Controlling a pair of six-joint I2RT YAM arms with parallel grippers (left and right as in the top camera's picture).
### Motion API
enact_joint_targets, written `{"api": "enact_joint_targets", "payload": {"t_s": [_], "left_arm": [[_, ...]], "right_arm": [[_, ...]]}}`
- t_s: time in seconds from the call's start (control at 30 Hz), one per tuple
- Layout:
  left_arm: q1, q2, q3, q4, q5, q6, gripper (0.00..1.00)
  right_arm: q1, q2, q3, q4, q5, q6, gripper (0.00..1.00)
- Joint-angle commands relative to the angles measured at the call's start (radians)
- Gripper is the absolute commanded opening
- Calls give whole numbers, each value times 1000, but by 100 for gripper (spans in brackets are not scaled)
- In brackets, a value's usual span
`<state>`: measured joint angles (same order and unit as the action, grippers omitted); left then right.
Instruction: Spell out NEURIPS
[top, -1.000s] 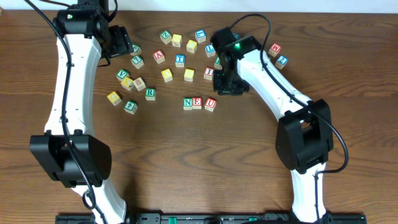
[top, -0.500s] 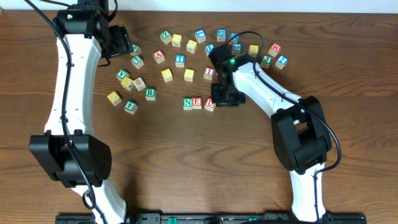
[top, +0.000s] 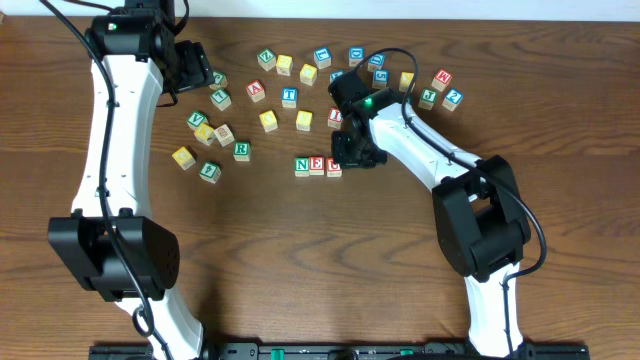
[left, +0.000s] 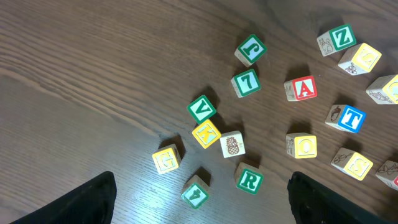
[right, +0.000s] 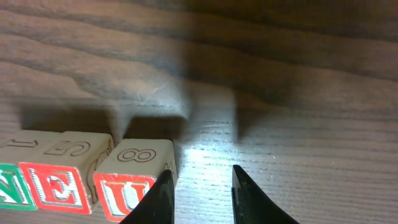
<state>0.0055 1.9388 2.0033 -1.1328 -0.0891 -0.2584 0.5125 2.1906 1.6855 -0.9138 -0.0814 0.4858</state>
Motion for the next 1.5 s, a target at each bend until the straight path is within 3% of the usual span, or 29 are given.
{"api": "enact_joint_targets", "payload": {"t_s": [0.0,0.9,1.0,1.17,1.47], "left_arm": [[3,10,-5,-2,-17,2,87],[3,10,-5,-2,-17,2,87],[3,10,-5,-2,-17,2,87],[3,10,-5,-2,-17,2,87],[3,10,-5,-3,-17,2,87]], "right_arm": [[13,2,-6,9,-8,0,25],[-16,-18,62,-25,-8,-55,24],[-12,-27,89,-74,-17,-92,21],[8,-26,87,-146,-85,-114,1],[70,-26,71,-172,-85,-121,1]]}}
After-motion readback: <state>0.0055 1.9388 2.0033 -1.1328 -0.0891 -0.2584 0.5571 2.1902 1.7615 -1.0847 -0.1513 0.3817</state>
